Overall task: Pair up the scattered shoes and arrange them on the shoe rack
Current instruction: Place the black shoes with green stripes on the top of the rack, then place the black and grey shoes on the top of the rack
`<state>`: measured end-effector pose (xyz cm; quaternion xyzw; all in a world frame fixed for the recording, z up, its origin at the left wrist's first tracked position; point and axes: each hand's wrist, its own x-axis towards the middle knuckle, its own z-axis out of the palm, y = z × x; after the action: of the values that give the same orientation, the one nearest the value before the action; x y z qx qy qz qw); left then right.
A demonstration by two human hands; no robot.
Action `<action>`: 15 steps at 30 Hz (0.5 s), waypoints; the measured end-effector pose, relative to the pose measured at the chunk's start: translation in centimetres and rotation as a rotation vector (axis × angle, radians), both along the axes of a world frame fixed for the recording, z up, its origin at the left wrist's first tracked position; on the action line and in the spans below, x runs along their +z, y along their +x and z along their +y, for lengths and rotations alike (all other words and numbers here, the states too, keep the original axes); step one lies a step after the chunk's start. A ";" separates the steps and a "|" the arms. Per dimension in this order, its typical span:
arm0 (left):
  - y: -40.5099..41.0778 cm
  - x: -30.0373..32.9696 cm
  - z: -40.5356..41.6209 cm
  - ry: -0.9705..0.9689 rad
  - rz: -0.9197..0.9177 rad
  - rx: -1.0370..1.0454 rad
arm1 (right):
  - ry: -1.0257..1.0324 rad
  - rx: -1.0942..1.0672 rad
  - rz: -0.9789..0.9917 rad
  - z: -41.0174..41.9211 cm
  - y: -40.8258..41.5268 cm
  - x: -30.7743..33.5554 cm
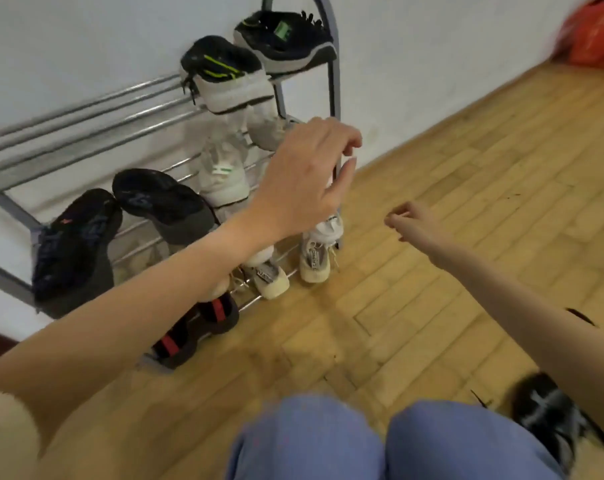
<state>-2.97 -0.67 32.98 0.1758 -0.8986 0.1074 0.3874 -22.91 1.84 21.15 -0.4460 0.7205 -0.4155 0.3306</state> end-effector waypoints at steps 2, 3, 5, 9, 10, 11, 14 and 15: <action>-1.9 -2.9 0.4 0.129 -0.145 -0.038 | 0.121 0.002 0.028 3.4 -2.5 -2.4; -2.9 -4.4 0.4 0.201 -0.202 -0.038 | 0.183 -0.014 0.030 5.2 -4.0 -3.6; -4.9 -7.3 0.5 0.332 -0.292 -0.037 | 0.296 -0.065 0.024 9.0 -7.2 -5.7; -9.8 -12.2 1.5 0.560 -0.457 -0.080 | 0.443 -0.207 0.040 16.3 -12.3 -9.7; -11.0 -13.4 1.9 0.599 -0.500 -0.108 | 0.473 -0.246 0.054 18.0 -13.0 -10.8; -12.2 -14.6 2.4 0.625 -0.545 -0.136 | 0.512 -0.285 0.060 19.6 -13.5 -12.0; -15.1 -18.4 3.5 0.641 -0.649 -0.200 | 0.622 -0.346 0.122 23.6 -14.1 -15.8; -15.6 -19.6 3.8 0.648 -0.669 -0.211 | 0.658 -0.364 0.145 24.7 -13.9 -17.0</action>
<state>-18.60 3.13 13.40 0.1511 -0.9741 -0.1677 0.0108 -36.83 26.56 4.11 -0.2089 0.9044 -0.1811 0.3250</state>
